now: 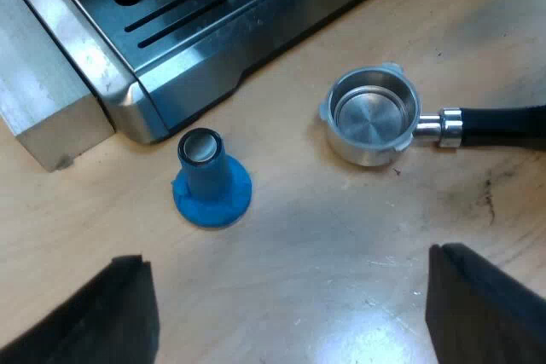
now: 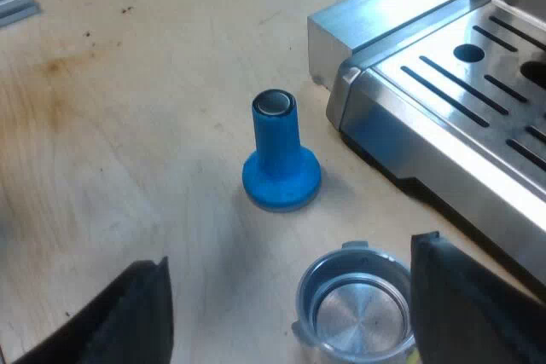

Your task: Grind coffee beans and then tamp

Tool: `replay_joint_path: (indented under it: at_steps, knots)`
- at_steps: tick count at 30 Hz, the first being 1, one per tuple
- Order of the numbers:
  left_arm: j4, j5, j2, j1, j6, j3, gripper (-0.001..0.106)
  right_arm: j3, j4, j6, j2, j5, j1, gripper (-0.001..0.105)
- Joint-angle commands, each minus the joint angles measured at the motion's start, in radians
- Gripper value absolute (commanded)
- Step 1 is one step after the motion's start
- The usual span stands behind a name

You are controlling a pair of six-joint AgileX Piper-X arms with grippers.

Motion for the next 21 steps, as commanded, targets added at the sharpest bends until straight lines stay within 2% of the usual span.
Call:
replay_joint_path:
  at_steps: [1, 7, 11, 13, 21]
  knots:
    - [-0.021, -0.020, -0.003, -0.006, -0.016, 0.013, 0.067, -0.003, -0.050, -0.010, 0.011, -0.010, 0.000, 0.061]
    - [-0.088, -0.023, 0.001, -0.006, -0.062, 0.057, 0.067, -0.003, -0.072, -0.010, 0.018, -0.010, 0.000, 0.061]
    - [-0.106, -0.042, 0.019, -0.006, -0.062, 0.056, 0.067, -0.003, -0.072, -0.010, 0.018, -0.010, 0.000, 0.061]
    - [-0.116, -0.066, 0.047, -0.006, -0.062, 0.056, 0.067, -0.003, -0.072, -0.010, 0.018, -0.010, 0.000, 0.061]
    - [-0.190, -0.067, 0.175, -0.006, -0.062, 0.056, 0.067, -0.003, -0.072, -0.010, 0.018, -0.010, 0.000, 0.061]
